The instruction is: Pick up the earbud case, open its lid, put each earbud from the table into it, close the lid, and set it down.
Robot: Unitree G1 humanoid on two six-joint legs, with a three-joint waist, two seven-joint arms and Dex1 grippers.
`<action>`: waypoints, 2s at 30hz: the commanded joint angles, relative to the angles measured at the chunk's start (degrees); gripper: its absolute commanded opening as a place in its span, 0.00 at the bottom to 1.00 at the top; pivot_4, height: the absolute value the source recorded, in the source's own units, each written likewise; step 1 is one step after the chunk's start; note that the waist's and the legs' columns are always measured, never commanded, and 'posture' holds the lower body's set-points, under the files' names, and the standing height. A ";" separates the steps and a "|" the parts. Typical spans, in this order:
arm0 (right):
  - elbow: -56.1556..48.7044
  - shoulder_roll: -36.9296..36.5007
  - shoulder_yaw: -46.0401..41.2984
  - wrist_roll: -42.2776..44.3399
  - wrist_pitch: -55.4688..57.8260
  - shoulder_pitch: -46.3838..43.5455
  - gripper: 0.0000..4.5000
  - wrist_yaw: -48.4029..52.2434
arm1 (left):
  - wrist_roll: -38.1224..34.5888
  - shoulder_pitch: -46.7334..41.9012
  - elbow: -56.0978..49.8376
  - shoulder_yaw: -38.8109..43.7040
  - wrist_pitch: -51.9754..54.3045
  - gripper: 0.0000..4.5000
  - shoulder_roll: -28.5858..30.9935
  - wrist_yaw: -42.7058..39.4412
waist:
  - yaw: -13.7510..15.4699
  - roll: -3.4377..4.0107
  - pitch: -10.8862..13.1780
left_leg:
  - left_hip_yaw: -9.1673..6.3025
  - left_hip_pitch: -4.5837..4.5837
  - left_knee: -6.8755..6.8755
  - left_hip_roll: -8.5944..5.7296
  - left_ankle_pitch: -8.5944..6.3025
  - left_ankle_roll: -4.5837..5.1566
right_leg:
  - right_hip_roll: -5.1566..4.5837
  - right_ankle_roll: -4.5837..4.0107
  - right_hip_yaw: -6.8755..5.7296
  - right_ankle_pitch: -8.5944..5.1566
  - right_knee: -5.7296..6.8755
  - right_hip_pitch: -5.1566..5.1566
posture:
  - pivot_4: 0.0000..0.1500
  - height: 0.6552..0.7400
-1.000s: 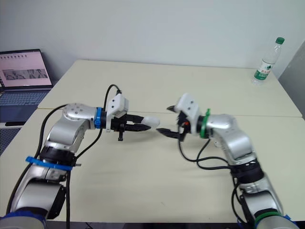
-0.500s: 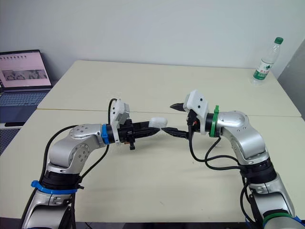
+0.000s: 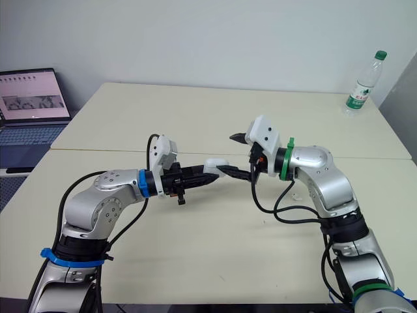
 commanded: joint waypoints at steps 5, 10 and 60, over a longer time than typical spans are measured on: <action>1.13 -0.90 -3.88 0.57 -0.95 -2.53 0.99 -1.31 | -0.88 -0.67 -1.83 -0.89 -1.75 0.17 0.21 -1.45 | 0.04 0.00 0.00 | 0.02 0.00 0.00 -0.02 0.00 0.00 | -0.03 0.00 0.01 0.00 -0.01 0.01 | 1.00 1.00; -0.25 -2.08 -5.41 3.75 0.91 -1.96 0.99 1.03 | -0.50 -0.91 -1.05 -0.79 -2.42 0.17 0.16 -1.15 | 0.05 0.00 0.00 | 0.02 0.00 0.00 -0.01 0.00 0.00 | -0.03 0.00 0.01 0.00 -0.01 0.01 | 1.00 1.00; 4.98 -15.99 -7.73 7.53 10.48 1.45 0.99 8.75 | 7.37 0.56 2.29 1.09 -17.55 0.17 -4.67 9.52 | 0.78 0.00 0.00 | -0.01 -0.02 -0.02 -0.11 0.00 0.01 | -0.16 0.02 -0.05 0.01 -0.15 0.09 | 1.00 1.00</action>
